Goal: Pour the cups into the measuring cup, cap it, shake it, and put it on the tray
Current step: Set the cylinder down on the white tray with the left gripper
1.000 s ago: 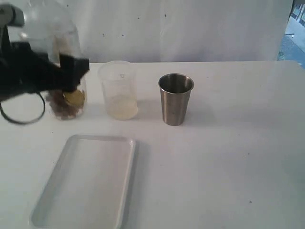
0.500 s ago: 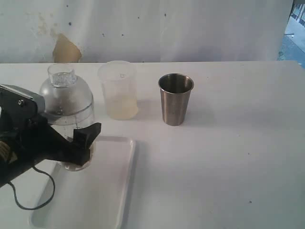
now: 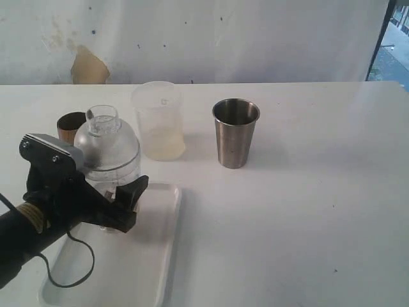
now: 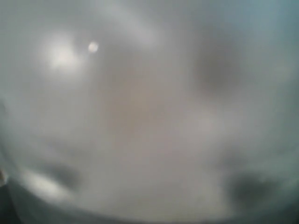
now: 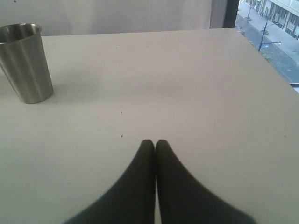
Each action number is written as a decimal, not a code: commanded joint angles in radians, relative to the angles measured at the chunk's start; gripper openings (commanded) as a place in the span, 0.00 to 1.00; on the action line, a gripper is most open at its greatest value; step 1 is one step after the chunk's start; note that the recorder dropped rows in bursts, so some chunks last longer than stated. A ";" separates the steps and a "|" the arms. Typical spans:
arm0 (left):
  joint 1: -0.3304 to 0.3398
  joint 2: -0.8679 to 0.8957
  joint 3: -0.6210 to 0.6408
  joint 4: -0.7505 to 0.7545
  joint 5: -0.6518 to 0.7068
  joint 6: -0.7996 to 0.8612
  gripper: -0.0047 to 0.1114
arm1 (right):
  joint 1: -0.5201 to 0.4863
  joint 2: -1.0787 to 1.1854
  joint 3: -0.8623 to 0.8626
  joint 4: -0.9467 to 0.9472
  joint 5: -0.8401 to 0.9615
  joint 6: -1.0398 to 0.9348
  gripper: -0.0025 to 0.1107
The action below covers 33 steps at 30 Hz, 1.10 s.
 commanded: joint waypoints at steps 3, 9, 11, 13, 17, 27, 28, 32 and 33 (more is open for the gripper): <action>-0.004 0.026 -0.001 0.007 -0.130 -0.036 0.04 | -0.003 -0.002 0.002 -0.005 -0.003 0.000 0.02; -0.004 0.055 -0.001 0.010 -0.109 -0.038 0.04 | -0.003 -0.002 0.002 -0.005 -0.003 0.000 0.02; -0.004 0.065 -0.001 0.010 -0.111 -0.038 0.04 | -0.003 -0.002 0.002 -0.005 -0.003 0.000 0.02; -0.004 0.075 -0.001 0.010 -0.109 -0.038 0.04 | -0.003 -0.002 0.002 -0.005 -0.003 0.000 0.02; -0.004 0.087 -0.001 0.010 -0.105 -0.038 0.04 | -0.003 -0.002 0.002 -0.005 -0.003 0.000 0.02; -0.004 0.088 -0.001 -0.028 -0.096 0.003 0.94 | -0.003 -0.002 0.002 -0.005 -0.003 0.000 0.02; -0.004 0.088 -0.001 -0.033 -0.096 0.005 0.94 | -0.003 -0.002 0.002 -0.005 -0.003 0.000 0.02; -0.004 0.088 -0.001 -0.036 -0.094 0.007 0.94 | -0.003 -0.002 0.002 -0.005 -0.003 0.000 0.02; -0.004 0.083 0.000 -0.038 -0.088 0.007 0.94 | -0.003 -0.002 0.002 -0.005 -0.003 0.000 0.02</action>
